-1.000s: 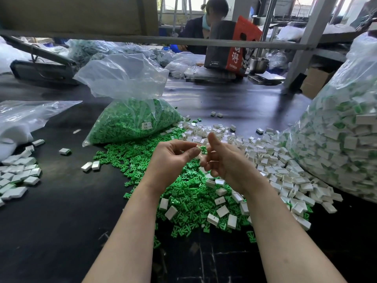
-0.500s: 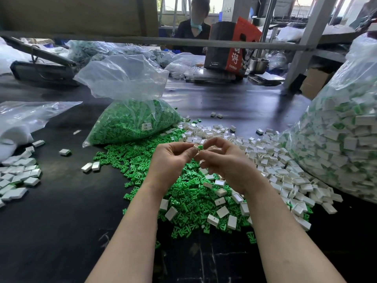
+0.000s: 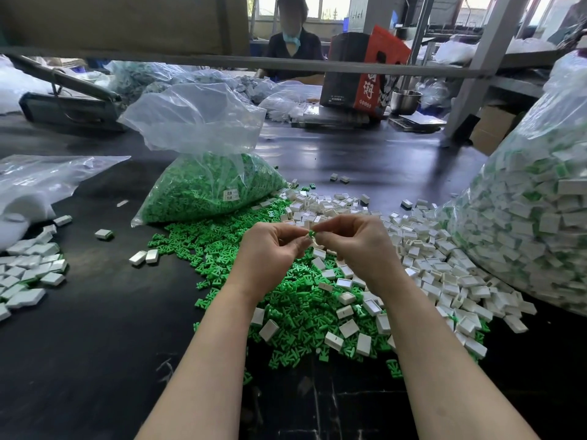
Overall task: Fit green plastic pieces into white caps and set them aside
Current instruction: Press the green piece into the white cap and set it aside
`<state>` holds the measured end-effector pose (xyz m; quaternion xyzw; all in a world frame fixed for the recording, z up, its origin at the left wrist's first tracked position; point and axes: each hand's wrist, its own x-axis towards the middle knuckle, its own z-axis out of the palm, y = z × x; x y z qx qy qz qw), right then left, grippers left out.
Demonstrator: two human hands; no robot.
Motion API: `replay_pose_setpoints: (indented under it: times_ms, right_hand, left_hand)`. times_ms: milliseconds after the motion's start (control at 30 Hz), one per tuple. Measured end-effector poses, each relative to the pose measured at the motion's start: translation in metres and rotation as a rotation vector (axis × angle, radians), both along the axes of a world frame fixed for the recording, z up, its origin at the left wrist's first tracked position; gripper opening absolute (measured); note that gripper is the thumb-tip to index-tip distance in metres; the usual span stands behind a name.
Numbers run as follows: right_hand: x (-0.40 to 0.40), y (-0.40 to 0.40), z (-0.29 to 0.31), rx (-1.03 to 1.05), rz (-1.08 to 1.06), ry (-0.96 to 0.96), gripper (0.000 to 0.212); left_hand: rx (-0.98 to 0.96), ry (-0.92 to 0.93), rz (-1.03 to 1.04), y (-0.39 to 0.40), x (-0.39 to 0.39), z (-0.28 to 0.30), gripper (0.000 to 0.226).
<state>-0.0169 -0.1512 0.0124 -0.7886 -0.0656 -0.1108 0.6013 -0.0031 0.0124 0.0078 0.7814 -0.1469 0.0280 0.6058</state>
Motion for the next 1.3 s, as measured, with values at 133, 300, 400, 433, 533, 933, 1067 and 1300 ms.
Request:
replay_pose_setpoints:
  times_ms: [133, 300, 400, 433, 533, 933, 1067, 1300]
  right_hand:
    - [-0.001, 0.000, 0.002, -0.095, 0.012, -0.032, 0.012]
    - [0.001, -0.002, -0.003, 0.023, 0.054, 0.055, 0.013]
    - [0.003, -0.004, -0.008, 0.067, 0.055, 0.093, 0.005]
    - [0.004, -0.005, -0.008, 0.068, 0.050, 0.099, 0.003]
    - [0.006, -0.005, -0.012, 0.018, 0.063, 0.150, 0.016]
    - [0.004, 0.006, -0.011, 0.006, 0.098, 0.123, 0.028]
    - [0.004, 0.009, -0.010, 0.049, 0.097, 0.114, 0.028]
    - [0.008, 0.012, -0.013, 0.137, -0.009, 0.088, 0.028]
  left_hand:
    - [0.013, 0.014, 0.012, 0.000, 0.000, -0.001, 0.025]
    - [-0.047, 0.046, -0.021, 0.001, 0.000, 0.000, 0.023]
    - [-0.043, 0.046, -0.036, 0.001, 0.000, -0.001, 0.022]
    - [-0.039, 0.046, -0.037, 0.000, 0.000, -0.001, 0.022]
    - [-0.044, 0.043, -0.042, -0.001, 0.000, -0.002, 0.020]
    - [-0.032, 0.219, -0.107, 0.001, 0.004, -0.005, 0.016]
    - [-0.018, 0.190, -0.168, 0.000, 0.001, -0.005, 0.030]
    - [-0.096, 0.155, -0.112, -0.007, 0.002, -0.005, 0.033]
